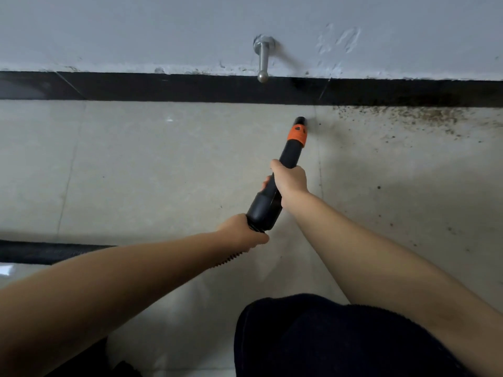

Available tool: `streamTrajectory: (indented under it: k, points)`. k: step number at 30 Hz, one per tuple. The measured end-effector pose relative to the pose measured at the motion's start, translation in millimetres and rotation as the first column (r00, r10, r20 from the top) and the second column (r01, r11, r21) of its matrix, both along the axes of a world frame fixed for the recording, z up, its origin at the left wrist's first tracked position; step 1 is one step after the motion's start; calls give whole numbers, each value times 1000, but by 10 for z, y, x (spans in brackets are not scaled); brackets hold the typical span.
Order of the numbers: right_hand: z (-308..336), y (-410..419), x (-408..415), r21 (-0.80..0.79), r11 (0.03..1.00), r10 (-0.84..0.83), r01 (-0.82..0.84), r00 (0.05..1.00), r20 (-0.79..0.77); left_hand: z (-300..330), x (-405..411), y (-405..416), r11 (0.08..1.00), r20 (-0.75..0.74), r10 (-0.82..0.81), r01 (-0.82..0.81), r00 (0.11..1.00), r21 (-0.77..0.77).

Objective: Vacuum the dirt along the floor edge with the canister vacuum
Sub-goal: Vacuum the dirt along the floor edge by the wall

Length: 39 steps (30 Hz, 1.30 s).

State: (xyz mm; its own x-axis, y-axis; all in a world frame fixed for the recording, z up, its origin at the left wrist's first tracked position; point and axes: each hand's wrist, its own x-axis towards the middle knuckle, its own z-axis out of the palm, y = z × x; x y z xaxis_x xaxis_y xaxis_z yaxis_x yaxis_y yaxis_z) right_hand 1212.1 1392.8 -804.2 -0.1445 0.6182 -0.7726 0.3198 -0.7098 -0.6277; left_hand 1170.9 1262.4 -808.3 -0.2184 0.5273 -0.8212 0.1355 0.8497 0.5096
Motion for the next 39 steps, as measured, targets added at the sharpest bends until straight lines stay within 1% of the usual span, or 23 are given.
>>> streamTrajectory:
  k: [3, 8, 11, 13, 16, 19, 22, 24, 27, 29, 32, 35, 37, 39]
  points:
    - [18, -40, 205, -17, 997, -79, 79, 997, -8, 60, -1, 10, 993, 25, -119, 119, 993, -6]
    - [148, 73, 451, -66, 988, -141, 141, 990, 3, 266, 49, 156, 975, 33, -221, 221, 975, -8]
    - [245, 138, 575, -100, 979, -177, 175, 984, -5, 400, 120, 266, 958, 58, -278, 281, 959, -54]
    - [321, 181, 606, -123, 974, -195, 190, 980, -27, 473, 156, 334, 954, 69, -288, 292, 955, -70]
    - [393, 208, 619, -140, 973, -191, 183, 981, -44, 551, 179, 359, 958, 88, -260, 268, 962, -99]
    - [428, 164, 624, -158, 977, -155, 145, 986, -56, 578, 194, 295, 968, 118, -225, 236, 967, -87]
    - [361, 115, 716, -166, 977, -142, 133, 989, -43, 527, 302, 214, 969, 138, -226, 237, 964, -70]
    - [298, 100, 863, -161, 976, -152, 146, 988, -25, 467, 420, 209, 965, 162, -246, 258, 956, -54]
    - [237, 108, 1137, -154, 966, -210, 209, 978, 12, 423, 582, 263, 938, 199, -331, 345, 922, -40]
    - [253, 92, 1249, -146, 959, -237, 243, 970, 54, 444, 682, 259, 932, 234, -340, 360, 911, -46]
    - [288, 91, 1133, -114, 963, -236, 244, 969, 76, 462, 680, 229, 955, 240, -274, 293, 931, -48]
    - [269, 40, 745, -67, 976, -206, 208, 978, 36, 445, 393, 157, 976, 194, -198, 211, 961, -46]
    - [241, -91, 432, -61, 976, -210, 211, 978, 21, 470, 83, 39, 976, 165, -197, 209, 966, -61]
    - [194, -241, 131, -72, 968, -240, 240, 971, 0, 529, -276, -72, 963, 153, -246, 259, 957, -73]
